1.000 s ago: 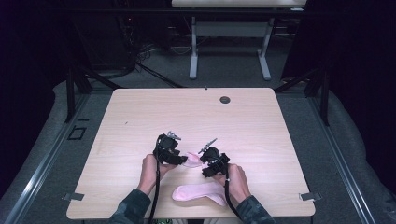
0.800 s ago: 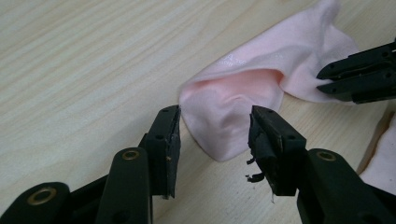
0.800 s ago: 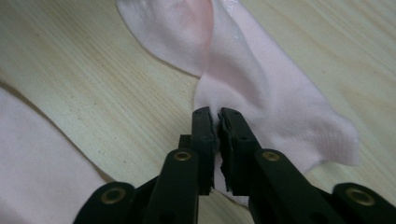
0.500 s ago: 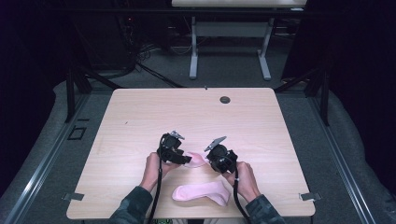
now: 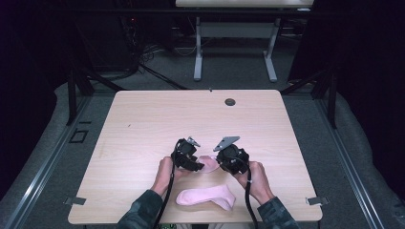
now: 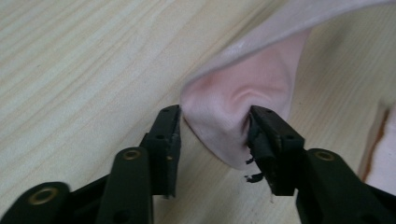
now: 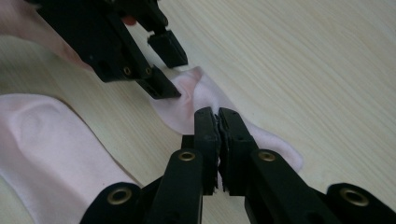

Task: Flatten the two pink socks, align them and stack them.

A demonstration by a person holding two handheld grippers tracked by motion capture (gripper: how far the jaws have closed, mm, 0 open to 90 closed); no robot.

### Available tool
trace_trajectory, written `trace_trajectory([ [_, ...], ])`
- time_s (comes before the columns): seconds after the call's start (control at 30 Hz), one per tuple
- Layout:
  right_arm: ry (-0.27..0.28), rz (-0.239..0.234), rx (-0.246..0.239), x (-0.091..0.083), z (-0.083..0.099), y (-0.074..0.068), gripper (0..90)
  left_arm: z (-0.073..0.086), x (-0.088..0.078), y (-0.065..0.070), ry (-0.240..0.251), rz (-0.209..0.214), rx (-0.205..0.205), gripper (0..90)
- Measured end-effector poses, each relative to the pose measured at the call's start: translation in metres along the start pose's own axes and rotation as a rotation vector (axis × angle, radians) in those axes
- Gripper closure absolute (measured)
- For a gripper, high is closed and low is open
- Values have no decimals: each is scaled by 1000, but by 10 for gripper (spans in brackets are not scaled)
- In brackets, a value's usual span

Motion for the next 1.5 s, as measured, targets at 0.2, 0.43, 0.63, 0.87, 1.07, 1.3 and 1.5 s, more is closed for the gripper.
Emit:
trace_trajectory([
  [0.2, 19, -7, -4, -5, -1, 2, 863, -4, 7, 10, -2, -44, 68, 788],
  [0.43, 50, 0, -10, -10, -1, 9, 863, -8, -7, -2, 72, -225, 111, 862],
  [0.63, 59, -44, -24, -3, 9, 14, 860, -2, -36, -12, 109, -355, 182, 856],
  [0.87, -71, -137, -131, 37, 42, -11, 844, 28, -34, -8, 19, -336, 214, 749],
  [1.07, -104, -197, -127, 37, 55, -11, 664, 36, -56, -9, 44, -268, 129, 570],
  [1.3, -77, -185, 97, 20, 59, 15, 529, 18, -59, -19, 86, -170, 34, 465],
  [1.5, -153, -78, 279, 40, 65, 16, 532, 9, -31, -21, -3, -86, 36, 446],
])
Point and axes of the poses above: each handheld gripper's, and its own axes: x roughly forward along the jaws, z roughly out of its underside, y roughly to its right, the point moved 6 cm from there along x, roughly forward along the jaws, and after that the axes turned 8 degrees about z, right-handed, at the moved point
